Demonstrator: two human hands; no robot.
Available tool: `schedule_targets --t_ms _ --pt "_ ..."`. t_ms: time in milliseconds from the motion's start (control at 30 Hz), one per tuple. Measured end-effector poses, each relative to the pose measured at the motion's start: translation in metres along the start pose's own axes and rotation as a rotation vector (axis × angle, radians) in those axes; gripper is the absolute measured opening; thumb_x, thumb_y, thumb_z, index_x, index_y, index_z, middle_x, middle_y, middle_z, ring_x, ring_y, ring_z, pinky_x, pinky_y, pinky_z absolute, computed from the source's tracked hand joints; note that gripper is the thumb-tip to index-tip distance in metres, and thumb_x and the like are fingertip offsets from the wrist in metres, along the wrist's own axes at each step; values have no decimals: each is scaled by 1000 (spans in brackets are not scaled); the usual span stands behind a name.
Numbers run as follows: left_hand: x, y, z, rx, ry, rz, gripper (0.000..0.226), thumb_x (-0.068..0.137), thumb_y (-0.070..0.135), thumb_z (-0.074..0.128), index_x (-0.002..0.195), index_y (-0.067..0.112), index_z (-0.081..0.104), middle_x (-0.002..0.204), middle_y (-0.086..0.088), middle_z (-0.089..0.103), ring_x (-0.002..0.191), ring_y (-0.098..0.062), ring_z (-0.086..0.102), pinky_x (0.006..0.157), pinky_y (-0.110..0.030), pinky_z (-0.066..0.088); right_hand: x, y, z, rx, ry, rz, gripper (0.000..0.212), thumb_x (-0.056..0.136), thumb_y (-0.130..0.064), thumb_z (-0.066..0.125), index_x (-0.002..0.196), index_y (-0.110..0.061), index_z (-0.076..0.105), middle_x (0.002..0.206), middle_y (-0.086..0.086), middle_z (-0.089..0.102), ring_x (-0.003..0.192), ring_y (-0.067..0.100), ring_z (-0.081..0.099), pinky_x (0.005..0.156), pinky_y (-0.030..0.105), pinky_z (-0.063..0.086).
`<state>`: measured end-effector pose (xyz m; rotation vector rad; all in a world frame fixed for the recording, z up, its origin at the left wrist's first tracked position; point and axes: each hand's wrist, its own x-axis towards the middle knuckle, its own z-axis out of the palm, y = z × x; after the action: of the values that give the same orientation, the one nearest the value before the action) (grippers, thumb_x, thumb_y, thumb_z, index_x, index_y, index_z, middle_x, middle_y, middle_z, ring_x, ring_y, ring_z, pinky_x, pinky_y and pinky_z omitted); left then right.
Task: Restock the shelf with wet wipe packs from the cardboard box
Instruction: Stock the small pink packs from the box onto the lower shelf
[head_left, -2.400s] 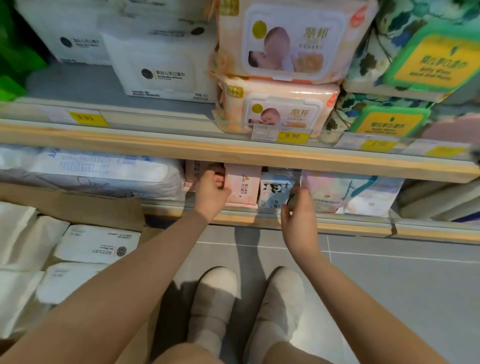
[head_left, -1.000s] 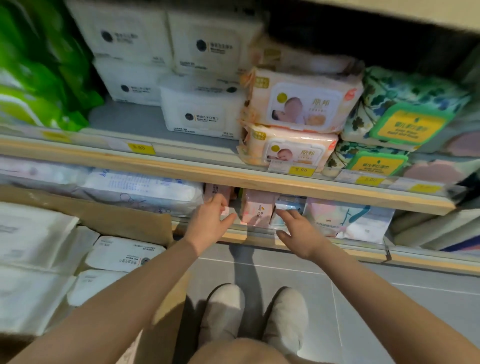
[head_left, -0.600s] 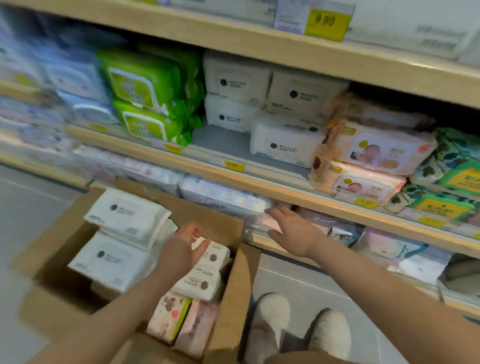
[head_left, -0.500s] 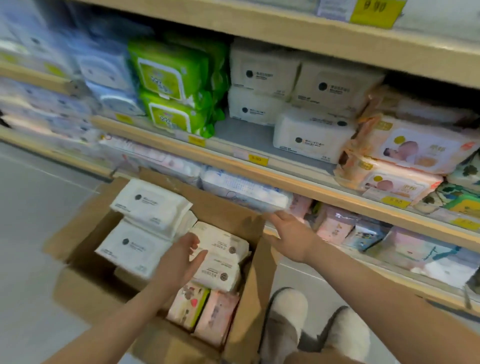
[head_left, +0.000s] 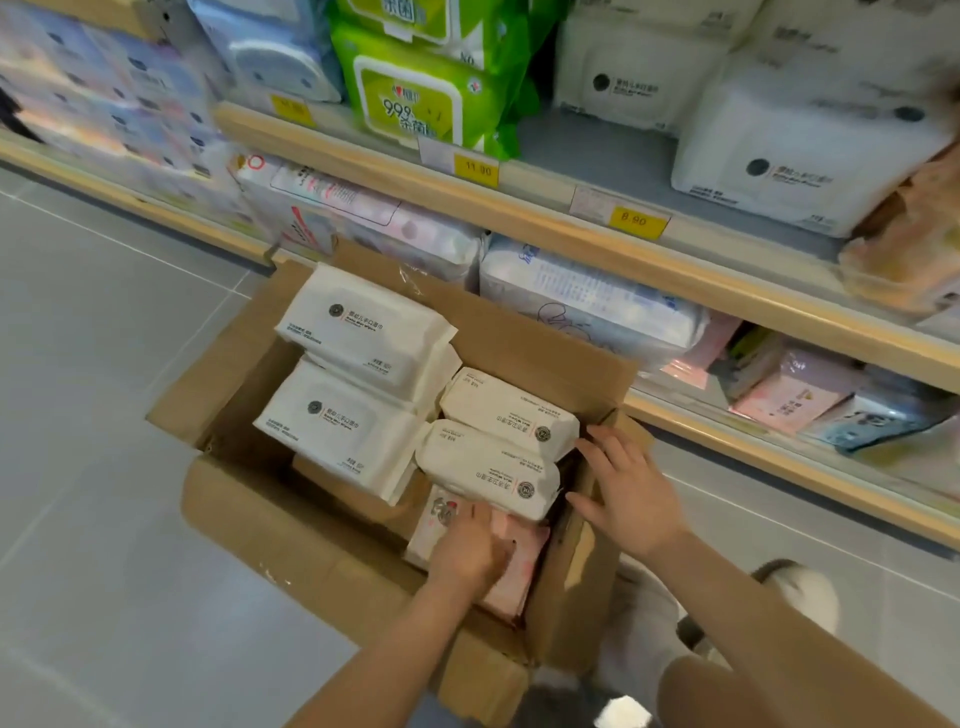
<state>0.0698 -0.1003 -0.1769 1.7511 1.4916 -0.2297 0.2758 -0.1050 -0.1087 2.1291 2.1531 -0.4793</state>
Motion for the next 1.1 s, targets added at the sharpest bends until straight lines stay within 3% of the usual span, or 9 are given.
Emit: schedule_targets --t_ms 133,233,333,433,567,667,867,967,1100 --pt "6 11 28 39 -249 -50 64 93 27 51 145 8 20 151 -19 17 137 -34 24 110 -36 26 0 3 6 6 55 -16 66 77 -45 69 133 -15 50 139 9 49 131 31 43 102 44 41" --pt "12 10 32 86 -227 -32 55 94 21 48 144 7 28 150 -21 20 136 -33 27 110 -35 25 0 4 12 -4 69 -20 66 78 -44 67 133 -14 49 139 10 49 133 30 41 105 44 38" --pt "15 7 31 91 -130 3 34 92 16 51 125 6 52 135 -17 43 122 -32 44 99 -35 37 -1 4 13 21 69 -25 65 81 -43 65 137 -14 46 143 9 44 137 29 35 109 43 32" --pt "14 6 26 115 -62 11 16 85 3 49 92 10 62 104 -12 55 89 -24 55 71 -25 41 -1 6 14 26 84 -42 64 83 -42 63 137 -14 45 143 10 43 138 29 33 110 43 30" --pt "8 9 8 -175 22 -61 36 78 -3 52 62 30 52 87 5 60 89 -13 57 68 -18 35 0 5 10 77 41 -52 64 86 -41 60 140 -14 41 145 8 40 141 28 25 114 42 23" --pt "-1 6 -14 -323 30 -11 41 78 -5 60 56 29 54 73 12 60 87 -12 61 83 -25 47 2 6 2 155 -36 -47 63 86 -44 60 140 -19 40 146 3 37 143 24 18 118 40 18" --pt "-19 6 -79 -945 2 -28 22 80 -6 66 68 10 58 92 -16 69 87 -29 69 72 -44 58 5 -13 -21 570 -195 51 62 70 -69 64 120 -32 58 123 -20 53 119 3 44 110 33 28" --pt "-26 28 -100 -1063 41 72 21 81 -7 65 70 10 58 85 -15 68 80 -25 68 74 -43 58 5 -28 -27 995 -233 127 44 75 -35 78 113 -21 62 110 -8 67 103 11 62 88 30 51" --pt "-32 52 -106 -924 188 227 14 80 -2 68 78 10 62 85 -5 66 79 -16 63 72 -31 56 6 -29 -35 1106 -104 172 37 79 -7 73 112 -15 58 107 6 68 101 24 64 83 36 53"
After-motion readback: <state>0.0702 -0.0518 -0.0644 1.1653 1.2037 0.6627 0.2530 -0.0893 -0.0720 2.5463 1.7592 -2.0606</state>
